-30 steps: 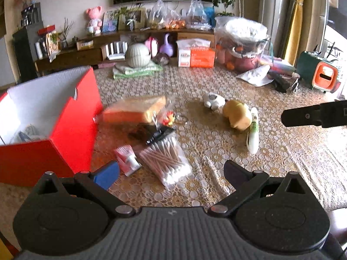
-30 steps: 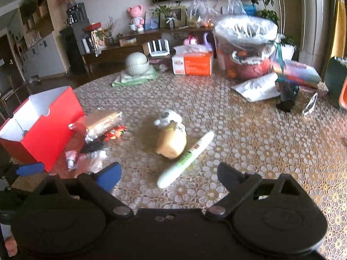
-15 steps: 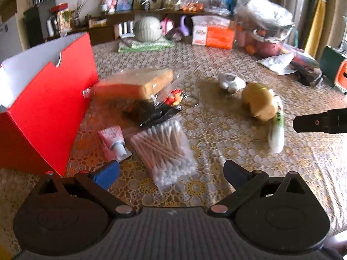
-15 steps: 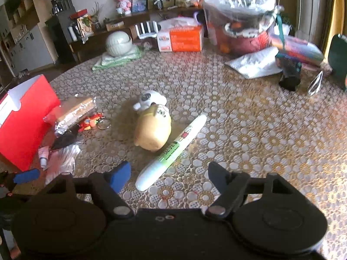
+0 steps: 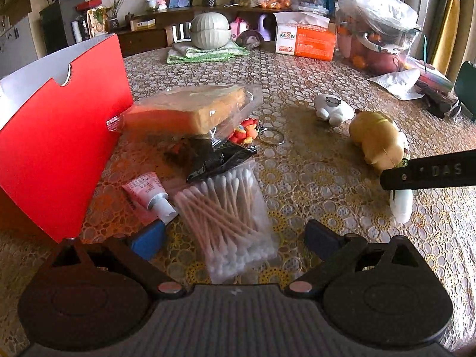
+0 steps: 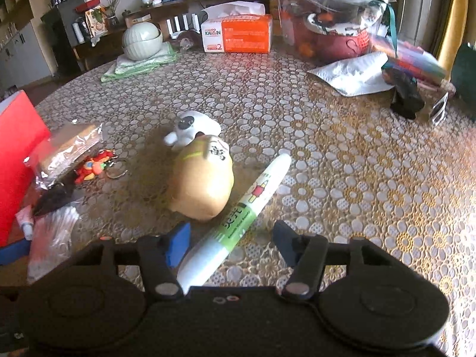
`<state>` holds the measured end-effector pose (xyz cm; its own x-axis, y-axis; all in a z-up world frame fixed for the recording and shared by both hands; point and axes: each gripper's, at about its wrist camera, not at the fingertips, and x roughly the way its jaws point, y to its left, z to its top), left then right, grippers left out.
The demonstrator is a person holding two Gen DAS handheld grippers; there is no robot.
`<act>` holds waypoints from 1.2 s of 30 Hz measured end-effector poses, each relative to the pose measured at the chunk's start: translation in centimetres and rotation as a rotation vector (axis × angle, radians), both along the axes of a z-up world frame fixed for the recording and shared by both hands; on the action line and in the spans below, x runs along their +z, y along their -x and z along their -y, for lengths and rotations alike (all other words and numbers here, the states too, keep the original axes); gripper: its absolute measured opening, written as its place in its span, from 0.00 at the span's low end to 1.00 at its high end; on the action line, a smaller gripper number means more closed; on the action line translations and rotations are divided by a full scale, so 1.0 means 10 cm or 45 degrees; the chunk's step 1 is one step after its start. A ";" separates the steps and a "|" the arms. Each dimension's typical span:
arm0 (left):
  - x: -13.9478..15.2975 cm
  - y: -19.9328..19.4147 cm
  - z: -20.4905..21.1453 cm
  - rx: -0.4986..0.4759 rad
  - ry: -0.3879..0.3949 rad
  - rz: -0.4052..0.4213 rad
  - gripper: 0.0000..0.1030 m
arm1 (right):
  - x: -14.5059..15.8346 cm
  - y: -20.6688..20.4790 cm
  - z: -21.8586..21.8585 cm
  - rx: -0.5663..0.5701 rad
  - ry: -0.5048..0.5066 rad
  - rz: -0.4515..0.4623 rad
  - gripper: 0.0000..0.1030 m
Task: Organize objects
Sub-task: 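Grasp the cotton swab bag with the left tool while the right tool grasps the white tube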
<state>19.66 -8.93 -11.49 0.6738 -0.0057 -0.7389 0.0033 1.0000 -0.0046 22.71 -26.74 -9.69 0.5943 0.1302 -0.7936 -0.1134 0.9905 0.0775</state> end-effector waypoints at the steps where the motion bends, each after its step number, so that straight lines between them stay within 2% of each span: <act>1: 0.00 0.00 -0.01 0.006 0.003 0.006 0.95 | 0.00 -0.01 -0.01 -0.002 0.016 0.004 0.51; 3: 0.01 0.01 -0.02 0.016 -0.001 0.019 0.87 | -0.01 0.00 -0.01 -0.004 0.028 0.012 0.47; 5: 0.02 0.00 -0.04 0.019 0.000 0.025 0.83 | 0.00 0.02 -0.02 -0.010 0.033 0.018 0.37; 7: 0.04 0.02 -0.05 0.030 -0.008 0.036 0.71 | 0.01 0.03 0.00 -0.017 0.021 0.010 0.30; 9: 0.05 0.02 -0.06 0.020 -0.009 0.046 0.54 | 0.02 0.06 0.04 -0.032 0.000 0.004 0.27; 11: 0.07 0.03 -0.06 0.001 -0.012 0.044 0.47 | 0.02 0.09 0.09 -0.048 -0.014 0.006 0.20; 15: 0.09 0.05 -0.11 0.001 0.021 0.033 0.37 | 0.03 0.18 0.20 -0.065 -0.049 -0.003 0.20; 24: 0.14 0.33 -0.27 -0.033 0.121 0.028 0.33 | 0.12 0.46 0.39 -0.094 -0.163 -0.032 0.20; 36: 0.38 0.70 -0.31 -0.086 0.204 0.067 0.33 | 0.50 0.99 0.36 -0.038 -0.266 0.033 0.20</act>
<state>12.66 -5.86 -7.70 0.7054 -0.1668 -0.6889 0.0747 0.9840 -0.1618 12.80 -30.29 -4.66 0.6204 0.2727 -0.7353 -0.0891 0.9561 0.2793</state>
